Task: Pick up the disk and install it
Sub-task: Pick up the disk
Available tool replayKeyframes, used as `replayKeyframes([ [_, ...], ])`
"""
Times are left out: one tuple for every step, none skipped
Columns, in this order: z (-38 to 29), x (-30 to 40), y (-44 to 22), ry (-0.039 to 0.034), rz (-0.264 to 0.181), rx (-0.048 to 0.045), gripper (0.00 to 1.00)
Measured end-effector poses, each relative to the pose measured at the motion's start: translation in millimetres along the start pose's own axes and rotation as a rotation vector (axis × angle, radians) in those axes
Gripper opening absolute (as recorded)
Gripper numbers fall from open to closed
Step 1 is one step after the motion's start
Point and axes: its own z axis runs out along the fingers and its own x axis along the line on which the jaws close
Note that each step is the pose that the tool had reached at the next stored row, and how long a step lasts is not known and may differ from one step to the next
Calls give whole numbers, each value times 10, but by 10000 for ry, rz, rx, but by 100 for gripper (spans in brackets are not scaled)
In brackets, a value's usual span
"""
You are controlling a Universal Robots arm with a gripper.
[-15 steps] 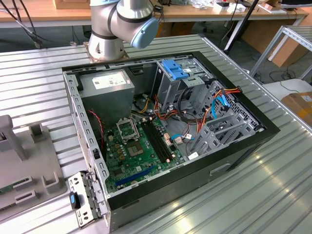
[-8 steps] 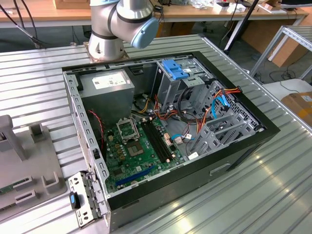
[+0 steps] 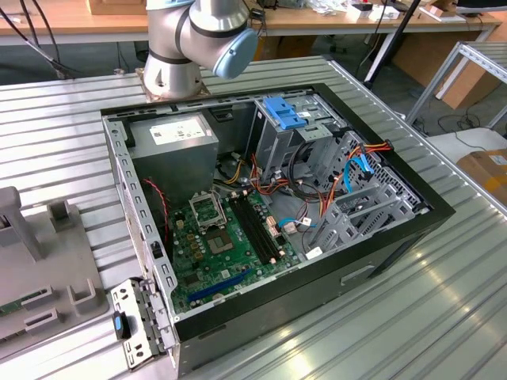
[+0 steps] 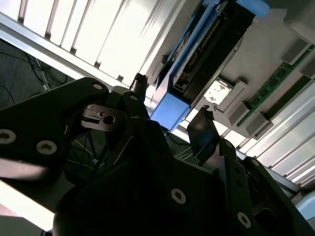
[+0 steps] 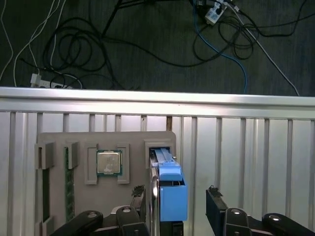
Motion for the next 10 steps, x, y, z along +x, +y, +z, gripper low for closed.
replayKeyframes([
  [16,11,6,-1,-1,4,60],
  [49,16,6,1,-2,0,60],
  [84,20,5,0,-5,3,60],
  [95,21,5,1,-8,1,60],
  [94,21,5,1,-8,1,60],
  [95,21,5,2,-8,0,60],
  [98,22,-5,-1,-9,4,60],
  [97,22,-5,0,-8,3,60],
  [100,22,-6,1,-8,2,60],
  [113,23,-6,2,-8,-1,60],
])
